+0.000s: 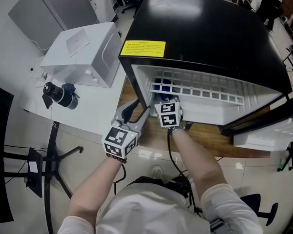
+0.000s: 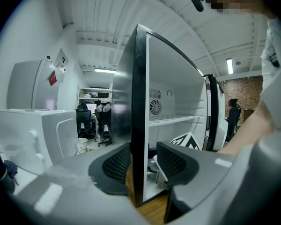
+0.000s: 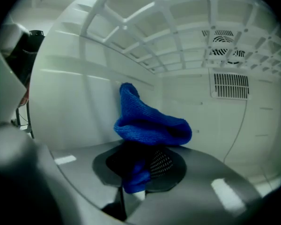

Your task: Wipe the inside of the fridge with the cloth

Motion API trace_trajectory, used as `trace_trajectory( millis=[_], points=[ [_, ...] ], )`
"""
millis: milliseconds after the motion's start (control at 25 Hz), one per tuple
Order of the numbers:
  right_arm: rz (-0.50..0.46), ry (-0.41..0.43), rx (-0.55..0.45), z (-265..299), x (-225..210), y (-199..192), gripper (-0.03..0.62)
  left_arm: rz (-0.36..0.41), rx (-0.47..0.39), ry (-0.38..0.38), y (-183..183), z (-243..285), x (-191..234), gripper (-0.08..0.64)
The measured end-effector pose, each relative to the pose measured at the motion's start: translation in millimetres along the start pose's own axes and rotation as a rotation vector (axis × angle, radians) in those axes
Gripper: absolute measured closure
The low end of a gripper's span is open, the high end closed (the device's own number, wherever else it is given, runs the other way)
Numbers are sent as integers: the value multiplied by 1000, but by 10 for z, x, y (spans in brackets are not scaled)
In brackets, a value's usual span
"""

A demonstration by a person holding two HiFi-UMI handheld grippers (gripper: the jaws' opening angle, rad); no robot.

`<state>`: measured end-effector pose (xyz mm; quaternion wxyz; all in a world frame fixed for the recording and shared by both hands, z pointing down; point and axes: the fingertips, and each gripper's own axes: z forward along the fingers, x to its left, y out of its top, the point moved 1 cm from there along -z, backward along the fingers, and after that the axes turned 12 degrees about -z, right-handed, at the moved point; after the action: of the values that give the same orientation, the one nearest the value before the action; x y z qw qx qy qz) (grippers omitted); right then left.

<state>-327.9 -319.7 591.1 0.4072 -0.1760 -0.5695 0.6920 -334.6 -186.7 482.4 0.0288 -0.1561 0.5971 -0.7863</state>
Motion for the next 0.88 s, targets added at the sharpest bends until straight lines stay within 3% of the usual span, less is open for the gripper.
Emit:
trace_trajectory(
  millis=[880],
  points=[
    [-22,-107,15,201,-346,-67,531,21,-31,-1,-2,-8,19,407]
  ],
)
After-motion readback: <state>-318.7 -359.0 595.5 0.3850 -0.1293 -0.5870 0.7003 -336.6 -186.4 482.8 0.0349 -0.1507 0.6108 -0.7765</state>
